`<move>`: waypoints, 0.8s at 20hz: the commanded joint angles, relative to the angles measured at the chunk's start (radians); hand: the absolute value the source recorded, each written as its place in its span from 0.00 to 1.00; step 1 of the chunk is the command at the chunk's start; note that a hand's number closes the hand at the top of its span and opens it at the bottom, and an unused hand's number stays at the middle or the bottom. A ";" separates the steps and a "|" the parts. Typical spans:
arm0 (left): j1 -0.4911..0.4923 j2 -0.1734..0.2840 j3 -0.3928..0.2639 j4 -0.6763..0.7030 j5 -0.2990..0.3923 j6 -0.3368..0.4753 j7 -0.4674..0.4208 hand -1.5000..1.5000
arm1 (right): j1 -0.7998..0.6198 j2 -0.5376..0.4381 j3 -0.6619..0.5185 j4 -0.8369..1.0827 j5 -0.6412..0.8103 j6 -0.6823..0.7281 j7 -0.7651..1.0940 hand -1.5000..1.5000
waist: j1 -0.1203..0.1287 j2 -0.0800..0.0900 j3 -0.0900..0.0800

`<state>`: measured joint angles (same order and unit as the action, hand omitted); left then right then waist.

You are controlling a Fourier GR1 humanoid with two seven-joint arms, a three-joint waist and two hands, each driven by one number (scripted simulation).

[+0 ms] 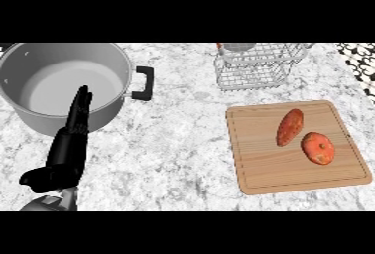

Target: Pick the sweet potato from the cutting board and place it in the tiered basket

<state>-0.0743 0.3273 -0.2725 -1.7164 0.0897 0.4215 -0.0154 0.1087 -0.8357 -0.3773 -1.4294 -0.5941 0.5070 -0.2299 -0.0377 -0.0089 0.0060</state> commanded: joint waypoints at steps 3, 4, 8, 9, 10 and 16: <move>-0.014 -0.019 -0.025 0.081 -0.012 -0.004 0.042 0.50 | 0.003 -0.206 0.029 -0.174 0.276 -0.083 0.094 0.00 | 0.014 0.014 -0.011; -0.021 -0.005 -0.020 0.046 -0.003 -0.014 0.077 0.50 | 0.026 -0.207 0.045 -0.216 0.313 -0.107 0.124 0.00 | 0.015 0.009 -0.010; -0.032 -0.056 -0.046 0.099 -0.024 0.002 0.050 0.50 | -0.032 -0.235 0.132 -0.323 0.354 -0.158 0.324 0.00 | 0.040 0.014 -0.010; -0.026 -0.020 -0.029 0.066 0.001 -0.041 0.060 0.50 | -0.045 -0.243 0.148 -0.350 0.337 -0.158 0.398 0.00 | 0.045 0.012 -0.010; -0.095 -0.035 -0.013 0.107 0.001 -0.034 0.097 0.50 | -0.047 -0.232 0.160 -0.398 0.337 -0.172 0.440 0.00 | 0.030 0.012 -0.009; -0.122 -0.077 -0.009 0.172 -0.030 -0.029 0.062 0.50 | -0.151 -0.213 0.256 -0.511 0.331 -0.194 0.661 0.00 | 0.037 0.012 -0.008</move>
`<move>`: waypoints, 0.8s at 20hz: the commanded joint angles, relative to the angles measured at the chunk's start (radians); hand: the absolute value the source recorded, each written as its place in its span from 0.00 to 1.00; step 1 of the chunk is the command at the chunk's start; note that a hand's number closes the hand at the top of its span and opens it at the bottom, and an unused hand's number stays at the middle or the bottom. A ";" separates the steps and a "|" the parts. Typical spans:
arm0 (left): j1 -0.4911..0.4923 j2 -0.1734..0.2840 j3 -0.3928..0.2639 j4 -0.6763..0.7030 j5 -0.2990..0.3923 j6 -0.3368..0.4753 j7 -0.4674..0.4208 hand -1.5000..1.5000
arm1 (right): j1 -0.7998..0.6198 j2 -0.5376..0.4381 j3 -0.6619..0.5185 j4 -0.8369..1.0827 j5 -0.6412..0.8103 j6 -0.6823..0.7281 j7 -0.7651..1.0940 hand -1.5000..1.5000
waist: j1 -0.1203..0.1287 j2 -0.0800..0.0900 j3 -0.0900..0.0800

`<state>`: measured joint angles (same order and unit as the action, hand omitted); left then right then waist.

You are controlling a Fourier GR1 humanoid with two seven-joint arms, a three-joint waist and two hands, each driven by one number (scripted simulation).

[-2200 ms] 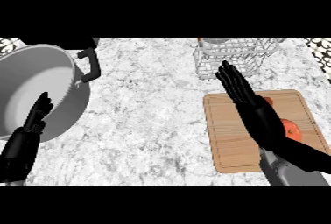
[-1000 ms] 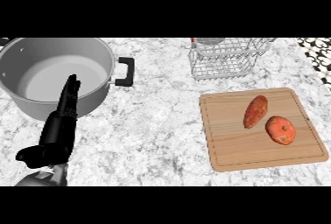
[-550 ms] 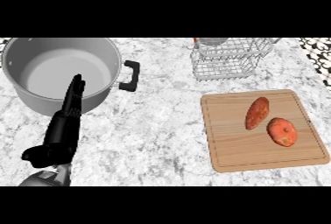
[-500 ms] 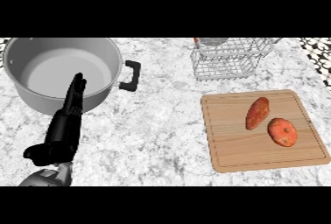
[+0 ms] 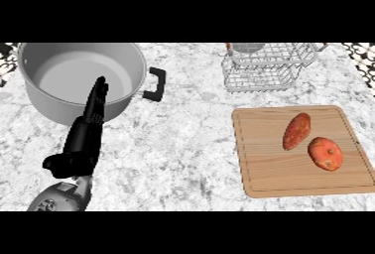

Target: Pick the sweet potato from the cutting board and place it in the tiered basket

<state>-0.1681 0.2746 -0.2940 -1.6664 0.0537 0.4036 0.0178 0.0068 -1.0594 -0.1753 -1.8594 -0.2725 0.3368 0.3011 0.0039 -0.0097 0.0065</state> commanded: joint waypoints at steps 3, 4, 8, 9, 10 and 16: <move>0.044 -0.014 0.006 0.081 0.015 -0.039 -0.011 0.50 | -0.129 -0.004 0.083 -0.073 0.008 -0.016 0.219 0.00 | 0.012 0.013 -0.008; 0.012 -0.021 0.025 0.106 0.014 -0.029 0.015 0.50 | -0.078 0.038 0.117 -0.110 0.058 -0.023 0.181 0.00 | 0.000 0.012 -0.008; 0.027 -0.033 0.011 0.097 0.003 -0.032 0.017 0.50 | -0.066 0.044 0.179 -0.133 0.070 0.007 0.265 0.00 | -0.005 0.011 -0.008; -0.023 -0.010 0.058 0.123 0.027 -0.059 0.034 0.50 | -0.132 0.019 0.162 -0.122 0.017 0.023 0.339 0.00 | -0.001 0.013 -0.008; 0.006 -0.021 0.034 0.103 0.012 -0.052 0.027 0.50 | -0.152 0.026 0.169 -0.054 0.044 0.046 0.294 0.00 | 0.008 0.014 -0.007; -0.002 -0.055 0.029 0.107 -0.021 -0.034 0.030 0.50 | -0.122 0.050 0.193 -0.125 0.075 0.064 0.394 0.00 | -0.005 0.011 -0.008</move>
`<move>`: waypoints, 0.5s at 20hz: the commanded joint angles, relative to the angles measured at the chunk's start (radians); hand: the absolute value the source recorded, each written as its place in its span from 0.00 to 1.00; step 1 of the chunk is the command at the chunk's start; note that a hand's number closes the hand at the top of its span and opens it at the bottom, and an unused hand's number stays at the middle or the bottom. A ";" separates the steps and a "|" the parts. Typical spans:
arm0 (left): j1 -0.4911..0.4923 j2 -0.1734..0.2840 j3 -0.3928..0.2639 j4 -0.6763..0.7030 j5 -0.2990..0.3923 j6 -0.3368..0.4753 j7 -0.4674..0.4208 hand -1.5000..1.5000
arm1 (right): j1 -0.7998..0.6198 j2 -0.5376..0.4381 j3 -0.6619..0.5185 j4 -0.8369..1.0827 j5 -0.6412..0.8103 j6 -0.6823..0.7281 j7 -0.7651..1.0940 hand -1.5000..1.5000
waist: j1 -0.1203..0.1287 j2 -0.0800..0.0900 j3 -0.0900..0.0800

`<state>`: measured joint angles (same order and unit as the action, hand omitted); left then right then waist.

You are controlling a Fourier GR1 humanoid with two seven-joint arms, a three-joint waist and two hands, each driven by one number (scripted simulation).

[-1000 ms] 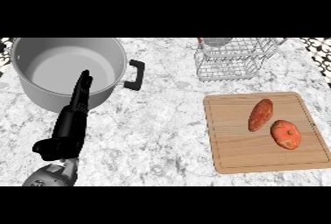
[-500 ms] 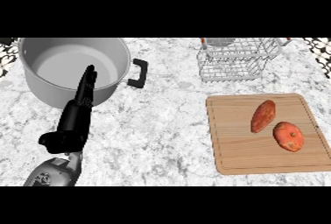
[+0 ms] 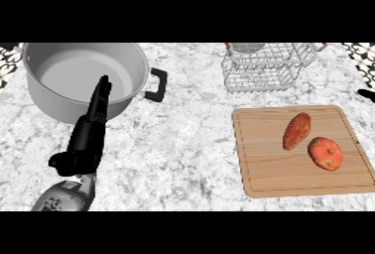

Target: Pick the sweet potato from the cutting board and place it in the tiered basket

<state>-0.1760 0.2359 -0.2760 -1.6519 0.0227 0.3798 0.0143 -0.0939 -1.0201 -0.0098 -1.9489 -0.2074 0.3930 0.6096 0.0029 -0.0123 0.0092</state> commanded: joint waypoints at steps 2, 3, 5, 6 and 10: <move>0.012 -0.011 0.028 0.100 0.016 -0.021 0.021 0.50 | -0.019 -0.008 -0.014 0.014 0.027 0.045 0.041 0.00 | -0.006 0.014 -0.010; 0.068 -0.004 0.002 0.020 -0.003 -0.003 0.061 0.50 | 0.036 0.014 0.019 -0.026 0.089 0.029 0.023 0.00 | -0.005 0.011 -0.009; 0.000 -0.019 0.035 0.128 0.020 -0.039 -0.003 0.50 | -0.046 0.020 0.041 -0.038 0.076 0.030 0.111 0.00 | -0.005 0.015 -0.011; 0.017 -0.031 0.002 0.073 -0.011 -0.009 0.058 0.50 | -0.029 0.004 0.011 0.007 0.098 0.057 0.052 0.00 | -0.004 0.013 -0.009; 0.011 -0.048 -0.011 0.053 -0.046 0.010 0.084 0.50 | -0.007 0.051 0.052 -0.002 0.180 0.049 0.037 0.00 | -0.005 0.012 -0.009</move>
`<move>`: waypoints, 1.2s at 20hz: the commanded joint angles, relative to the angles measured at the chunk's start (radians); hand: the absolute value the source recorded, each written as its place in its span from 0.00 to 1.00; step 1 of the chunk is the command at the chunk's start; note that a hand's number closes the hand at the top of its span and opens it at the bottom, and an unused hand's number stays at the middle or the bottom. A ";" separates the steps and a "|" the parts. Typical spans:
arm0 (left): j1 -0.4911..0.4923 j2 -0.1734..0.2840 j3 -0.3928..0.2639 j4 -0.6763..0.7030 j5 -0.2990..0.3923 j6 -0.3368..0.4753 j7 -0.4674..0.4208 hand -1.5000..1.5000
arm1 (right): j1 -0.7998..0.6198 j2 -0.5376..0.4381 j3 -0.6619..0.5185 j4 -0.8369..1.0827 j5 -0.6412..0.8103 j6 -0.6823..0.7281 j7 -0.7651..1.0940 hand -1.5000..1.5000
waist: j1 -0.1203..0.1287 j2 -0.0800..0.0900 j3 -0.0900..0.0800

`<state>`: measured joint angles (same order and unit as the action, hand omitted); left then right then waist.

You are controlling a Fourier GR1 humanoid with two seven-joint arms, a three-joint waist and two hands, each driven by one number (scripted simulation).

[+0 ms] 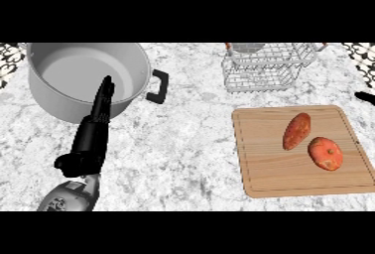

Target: Pick the sweet potato from the cutting board and place it in the tiered basket

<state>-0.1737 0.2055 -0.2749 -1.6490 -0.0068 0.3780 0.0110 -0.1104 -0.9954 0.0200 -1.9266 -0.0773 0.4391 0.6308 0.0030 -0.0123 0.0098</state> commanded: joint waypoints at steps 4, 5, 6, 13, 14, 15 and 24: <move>0.014 -0.003 0.031 0.078 0.024 -0.037 0.047 0.50 | -0.017 0.034 0.027 0.007 0.100 0.043 -0.064 0.00 | -0.006 0.013 -0.010; 0.030 0.019 0.052 0.079 0.035 -0.051 0.037 0.50 | -0.008 0.022 0.029 0.057 0.136 0.058 -0.131 0.00 | -0.003 0.015 -0.009; 0.021 -0.006 0.035 0.108 0.013 -0.033 0.017 0.50 | -0.023 0.060 0.084 0.059 0.212 0.020 -0.150 0.00 | 0.002 0.017 -0.009; 0.021 -0.027 0.020 0.088 -0.010 -0.040 0.024 0.50 | -0.060 0.121 0.136 0.136 0.352 -0.012 -0.139 0.00 | 0.003 0.016 -0.009; 0.043 -0.011 0.039 0.053 0.018 -0.057 0.049 0.50 | -0.071 0.098 0.068 0.144 0.313 -0.001 -0.139 0.00 | 0.001 0.014 -0.010; 0.005 -0.027 0.027 0.082 -0.019 -0.038 0.048 0.50 | -0.078 0.134 0.103 0.152 0.345 -0.014 -0.108 0.00 | -0.001 0.015 -0.010; 0.057 -0.033 0.038 0.046 -0.025 -0.051 0.046 0.50 | 0.020 0.175 0.058 0.215 0.371 -0.015 -0.220 0.00 | -0.009 0.012 -0.009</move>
<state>-0.1557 0.1866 -0.2303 -1.6601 -0.0276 0.3293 0.0244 -0.1461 -0.8415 0.0916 -1.7212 0.2779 0.4328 0.4567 0.0015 -0.0127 0.0101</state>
